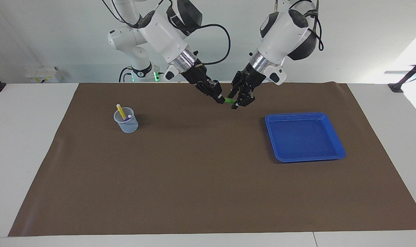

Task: Right arm passes pens to left for tray arrangement
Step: 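Close the left gripper on the green pen held by the right gripper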

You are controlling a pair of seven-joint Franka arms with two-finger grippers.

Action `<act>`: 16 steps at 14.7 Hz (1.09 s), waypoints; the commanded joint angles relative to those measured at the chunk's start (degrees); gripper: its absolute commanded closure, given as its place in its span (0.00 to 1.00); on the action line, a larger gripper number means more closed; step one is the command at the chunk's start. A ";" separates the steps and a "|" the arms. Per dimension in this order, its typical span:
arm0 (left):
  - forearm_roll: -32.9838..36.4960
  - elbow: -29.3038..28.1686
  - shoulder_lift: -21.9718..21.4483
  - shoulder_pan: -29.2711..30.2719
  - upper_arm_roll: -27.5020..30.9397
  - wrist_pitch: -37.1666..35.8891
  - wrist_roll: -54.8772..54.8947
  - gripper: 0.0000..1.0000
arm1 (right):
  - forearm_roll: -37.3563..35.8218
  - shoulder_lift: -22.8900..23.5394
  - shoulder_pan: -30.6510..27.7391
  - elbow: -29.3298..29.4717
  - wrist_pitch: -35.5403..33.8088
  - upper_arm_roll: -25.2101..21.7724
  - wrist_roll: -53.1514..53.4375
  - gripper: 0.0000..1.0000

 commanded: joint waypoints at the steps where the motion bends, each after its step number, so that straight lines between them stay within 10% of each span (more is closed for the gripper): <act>1: 1.01 -0.91 -1.42 0.21 0.11 -0.40 -1.06 0.66 | 1.57 -1.36 -0.21 -1.61 1.09 0.09 -1.31 1.00; 3: 1.01 -0.91 -1.42 0.21 0.19 -0.31 -0.97 1.00 | 1.57 -1.36 -0.29 -1.61 1.09 0.09 -1.31 1.00; 9: 1.01 -0.38 -1.07 0.30 0.46 0.39 -0.35 1.00 | 1.57 -1.36 -0.30 -1.61 1.09 0.09 -1.22 1.00; 10: 1.01 -0.38 -1.07 0.30 0.55 0.39 -0.35 1.00 | 1.57 -1.36 -0.38 -1.61 1.00 0.09 -1.22 0.76; 11: 1.01 -0.38 -1.07 0.39 0.55 0.39 -0.35 1.00 | 1.57 -1.36 -0.30 -1.61 0.65 0.00 -1.13 0.01; 16: 1.10 -0.47 -0.98 1.97 0.55 1.01 1.39 1.00 | -6.31 -3.20 -3.35 -1.43 -12.50 -0.44 -3.59 0.00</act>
